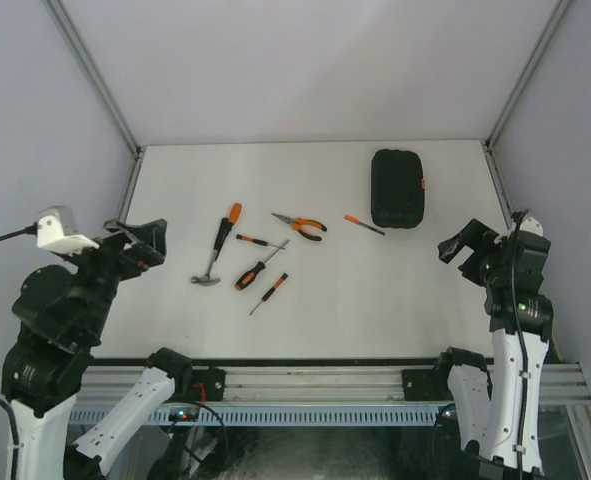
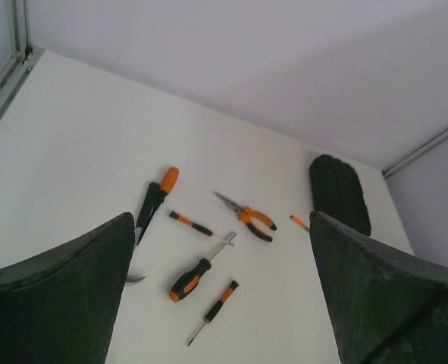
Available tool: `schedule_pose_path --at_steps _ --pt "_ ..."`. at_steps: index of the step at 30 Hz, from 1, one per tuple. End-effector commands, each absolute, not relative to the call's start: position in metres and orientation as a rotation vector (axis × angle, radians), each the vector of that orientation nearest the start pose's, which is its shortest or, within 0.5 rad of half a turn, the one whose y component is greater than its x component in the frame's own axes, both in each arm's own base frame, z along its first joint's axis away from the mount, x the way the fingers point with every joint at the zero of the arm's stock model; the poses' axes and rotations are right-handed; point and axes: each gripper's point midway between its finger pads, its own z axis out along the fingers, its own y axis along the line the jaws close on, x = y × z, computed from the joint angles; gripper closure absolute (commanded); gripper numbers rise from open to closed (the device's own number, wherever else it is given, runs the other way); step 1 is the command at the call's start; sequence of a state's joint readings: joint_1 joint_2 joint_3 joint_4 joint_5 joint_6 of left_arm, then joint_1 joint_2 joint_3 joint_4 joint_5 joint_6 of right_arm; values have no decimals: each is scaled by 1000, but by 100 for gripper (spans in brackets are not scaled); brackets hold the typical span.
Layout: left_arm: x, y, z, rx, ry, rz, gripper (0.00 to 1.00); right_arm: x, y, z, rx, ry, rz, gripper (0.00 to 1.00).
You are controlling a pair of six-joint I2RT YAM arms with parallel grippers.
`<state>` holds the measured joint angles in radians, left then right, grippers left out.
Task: Sort the tools into containers
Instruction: Move the storage box to the center of the board.
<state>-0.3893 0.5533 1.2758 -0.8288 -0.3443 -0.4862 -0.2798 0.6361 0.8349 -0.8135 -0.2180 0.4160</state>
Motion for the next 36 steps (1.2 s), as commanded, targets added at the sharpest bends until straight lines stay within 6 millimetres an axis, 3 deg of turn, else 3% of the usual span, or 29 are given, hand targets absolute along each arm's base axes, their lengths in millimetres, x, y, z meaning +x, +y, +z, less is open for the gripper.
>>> schedule_pose_path --at_steps 1,7,14,19,28,36 --pt "161 -17 459 -373 1439 -436 0 245 0 232 589 2029 369 0" --pt "143 -1 490 -426 1356 -445 0 282 29 219 498 2126 324 0" --pt "128 22 496 -512 1319 -399 0 318 61 203 434 2171 348 0" --pt "127 26 501 -528 1311 -391 0 337 69 206 407 2158 333 0" --pt "119 36 514 -547 1247 -395 0 351 76 218 392 2120 360 0" --pt "125 19 532 -499 1181 -502 0 392 88 219 334 2138 320 0"
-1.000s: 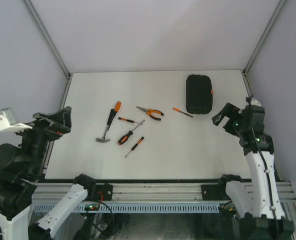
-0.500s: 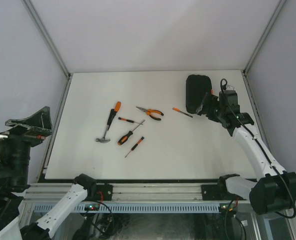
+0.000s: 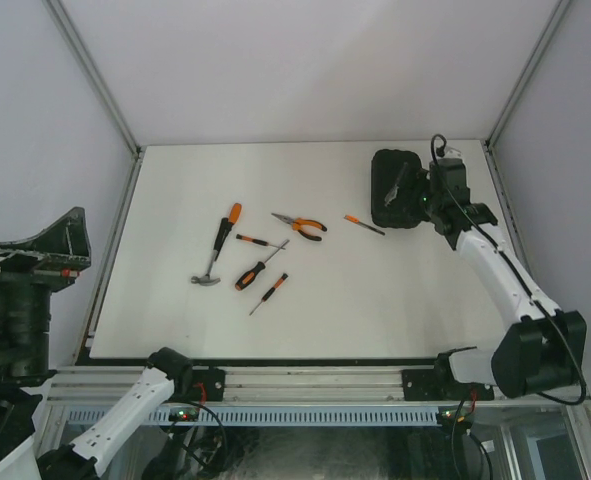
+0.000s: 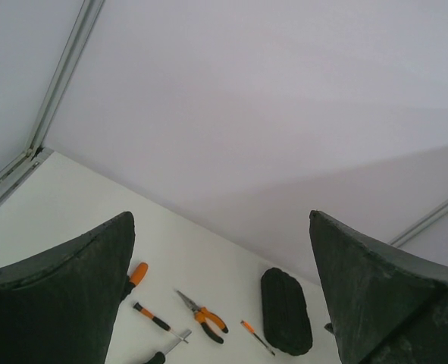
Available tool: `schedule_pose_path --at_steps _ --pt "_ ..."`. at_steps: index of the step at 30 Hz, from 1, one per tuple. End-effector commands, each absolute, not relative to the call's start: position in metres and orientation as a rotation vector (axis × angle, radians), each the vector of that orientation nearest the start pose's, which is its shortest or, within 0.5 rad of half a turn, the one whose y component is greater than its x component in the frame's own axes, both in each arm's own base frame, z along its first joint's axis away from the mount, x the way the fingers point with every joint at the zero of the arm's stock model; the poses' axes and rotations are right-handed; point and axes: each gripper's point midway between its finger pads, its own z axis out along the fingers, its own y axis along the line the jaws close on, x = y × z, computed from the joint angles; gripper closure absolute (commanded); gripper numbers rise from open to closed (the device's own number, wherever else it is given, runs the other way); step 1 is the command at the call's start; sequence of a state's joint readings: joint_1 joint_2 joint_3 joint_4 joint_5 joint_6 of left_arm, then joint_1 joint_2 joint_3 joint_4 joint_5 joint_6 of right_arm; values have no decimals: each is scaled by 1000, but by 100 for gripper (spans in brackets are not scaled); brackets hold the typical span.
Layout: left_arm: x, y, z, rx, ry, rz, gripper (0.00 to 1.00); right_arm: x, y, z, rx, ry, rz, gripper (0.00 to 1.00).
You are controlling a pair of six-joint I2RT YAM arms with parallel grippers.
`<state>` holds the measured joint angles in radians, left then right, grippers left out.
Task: Sort the tools into containers
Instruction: Move the storage box to the center of the board.
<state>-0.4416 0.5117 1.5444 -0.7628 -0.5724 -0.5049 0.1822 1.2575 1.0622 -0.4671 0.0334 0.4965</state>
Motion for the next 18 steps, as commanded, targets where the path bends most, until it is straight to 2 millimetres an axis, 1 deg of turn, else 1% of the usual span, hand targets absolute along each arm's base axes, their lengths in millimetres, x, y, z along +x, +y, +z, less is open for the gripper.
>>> schedule_pose_path --at_steps 1,5,6,11,13,18 --pt "126 17 535 -491 1180 -512 0 399 89 214 329 2155 304 0" --pt "130 11 538 -478 1184 -529 0 421 86 199 308 2177 238 0" --pt "130 10 539 -473 1187 -533 0 427 85 199 305 2176 220 0" --pt "132 9 537 -480 1186 -538 0 457 68 186 325 2182 170 0" --pt "135 4 536 -464 1193 -549 0 470 59 186 340 2174 163 0" --pt "137 2 536 -456 1186 -555 0 496 43 184 350 2185 130 1"
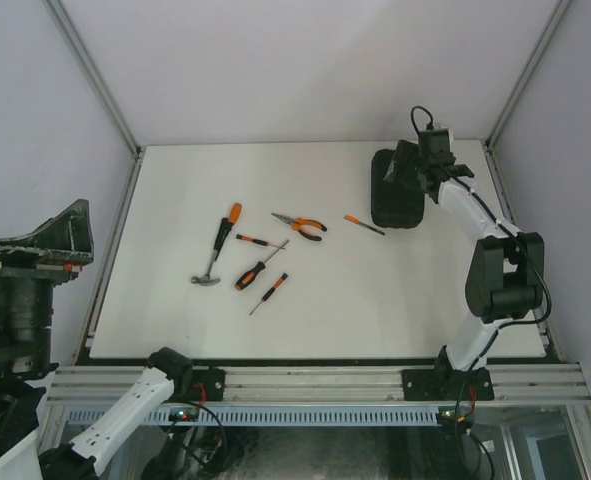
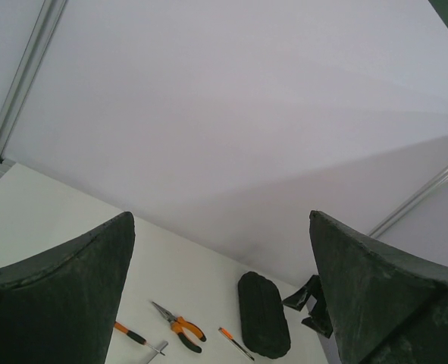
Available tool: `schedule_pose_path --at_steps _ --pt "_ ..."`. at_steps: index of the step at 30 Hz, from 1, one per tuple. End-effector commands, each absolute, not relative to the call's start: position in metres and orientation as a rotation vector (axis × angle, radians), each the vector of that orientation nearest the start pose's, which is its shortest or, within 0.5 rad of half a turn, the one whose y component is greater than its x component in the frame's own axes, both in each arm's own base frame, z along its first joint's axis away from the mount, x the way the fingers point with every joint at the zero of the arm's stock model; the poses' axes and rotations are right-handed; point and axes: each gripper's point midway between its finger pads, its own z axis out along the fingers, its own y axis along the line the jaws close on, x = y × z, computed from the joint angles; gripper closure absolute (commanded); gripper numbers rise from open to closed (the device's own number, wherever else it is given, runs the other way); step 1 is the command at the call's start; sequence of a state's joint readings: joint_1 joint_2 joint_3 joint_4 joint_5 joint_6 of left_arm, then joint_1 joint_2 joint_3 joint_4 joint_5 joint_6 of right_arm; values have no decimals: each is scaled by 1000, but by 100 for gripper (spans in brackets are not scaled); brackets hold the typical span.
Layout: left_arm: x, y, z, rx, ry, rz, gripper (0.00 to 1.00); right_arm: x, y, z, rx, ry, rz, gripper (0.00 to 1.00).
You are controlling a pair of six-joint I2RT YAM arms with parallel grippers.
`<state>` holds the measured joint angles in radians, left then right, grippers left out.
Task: Sort the tools into containers
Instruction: Move the storage box to the center of the board.
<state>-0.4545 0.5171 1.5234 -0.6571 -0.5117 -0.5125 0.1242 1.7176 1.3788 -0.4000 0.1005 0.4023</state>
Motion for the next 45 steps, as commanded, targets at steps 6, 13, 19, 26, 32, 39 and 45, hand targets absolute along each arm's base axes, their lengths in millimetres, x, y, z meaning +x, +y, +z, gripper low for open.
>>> schedule_pose_path --at_steps 6,13,19,26,32,39,45 --pt "143 -4 534 -444 1194 -563 0 520 41 187 332 2185 136 1" --pt "146 -3 533 -444 1199 -547 0 545 30 186 353 2169 157 1" --pt "151 -5 525 -439 1206 -535 0 565 23 185 368 2158 166 2" --pt "158 -11 529 -424 1213 -533 0 587 23 185 376 2143 182 2" --pt "163 -13 522 -419 1235 -526 0 604 16 182 380 2132 168 3" --pt "187 -23 483 -393 1361 -439 0 626 10 176 375 2126 161 3" --pt "217 -43 418 -375 1585 -382 0 645 7 170 379 2114 163 3"
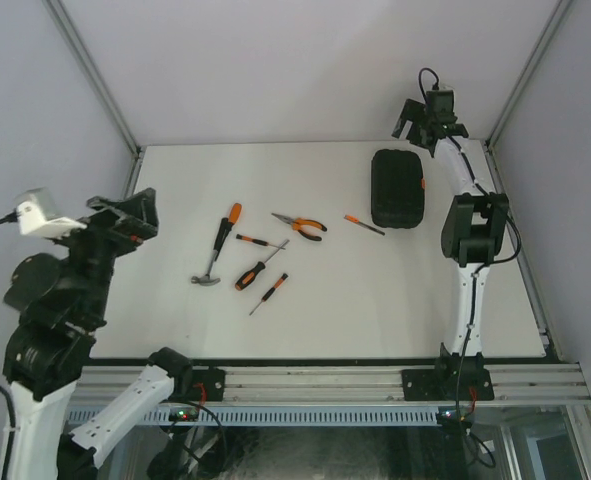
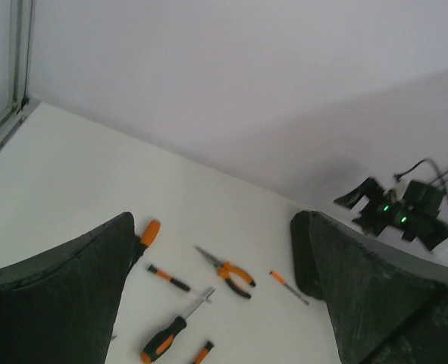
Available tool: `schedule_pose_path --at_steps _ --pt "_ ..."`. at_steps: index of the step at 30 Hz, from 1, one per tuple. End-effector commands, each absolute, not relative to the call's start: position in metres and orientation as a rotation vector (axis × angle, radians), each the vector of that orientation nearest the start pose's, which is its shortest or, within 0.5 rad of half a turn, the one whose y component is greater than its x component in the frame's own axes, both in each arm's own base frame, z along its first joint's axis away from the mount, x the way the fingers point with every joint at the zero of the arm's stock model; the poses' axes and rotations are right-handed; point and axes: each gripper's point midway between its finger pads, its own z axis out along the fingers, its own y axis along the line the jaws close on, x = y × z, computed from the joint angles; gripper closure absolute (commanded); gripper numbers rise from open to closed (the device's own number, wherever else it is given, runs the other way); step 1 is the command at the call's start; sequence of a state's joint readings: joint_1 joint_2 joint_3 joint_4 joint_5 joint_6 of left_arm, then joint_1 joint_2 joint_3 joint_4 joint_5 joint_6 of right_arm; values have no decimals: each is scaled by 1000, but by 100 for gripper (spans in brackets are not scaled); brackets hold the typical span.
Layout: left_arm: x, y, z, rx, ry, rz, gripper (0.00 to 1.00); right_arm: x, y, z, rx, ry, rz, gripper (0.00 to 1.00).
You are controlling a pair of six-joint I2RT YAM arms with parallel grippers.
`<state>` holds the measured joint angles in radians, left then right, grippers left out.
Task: Sort the tools into containers
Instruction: Move the storage box to the center of the board.
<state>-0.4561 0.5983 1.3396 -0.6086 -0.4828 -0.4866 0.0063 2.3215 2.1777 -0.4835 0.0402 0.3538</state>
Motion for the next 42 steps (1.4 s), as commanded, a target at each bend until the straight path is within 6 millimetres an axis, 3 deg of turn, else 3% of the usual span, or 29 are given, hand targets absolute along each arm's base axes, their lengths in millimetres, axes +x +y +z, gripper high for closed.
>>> schedule_pose_path --at_steps 1,9,17,21,29,37,42 --pt "220 -47 408 -371 1614 -383 0 648 6 168 384 2113 159 3" --pt "233 -70 340 -306 1802 -380 0 669 -4 139 437 2109 158 3" --pt "242 -77 279 -308 1935 -327 0 671 -8 104 523 2161 229 5" --pt "248 -84 259 -330 1981 -344 0 670 -2 94 517 2181 257 5" --pt "255 -94 239 -331 2039 -352 0 654 14 79 407 2284 324 10" --pt "255 -90 228 -347 2069 -320 0 638 38 99 200 2307 405 12" --pt "253 -90 224 -358 2074 -329 0 620 56 88 103 2383 448 13"
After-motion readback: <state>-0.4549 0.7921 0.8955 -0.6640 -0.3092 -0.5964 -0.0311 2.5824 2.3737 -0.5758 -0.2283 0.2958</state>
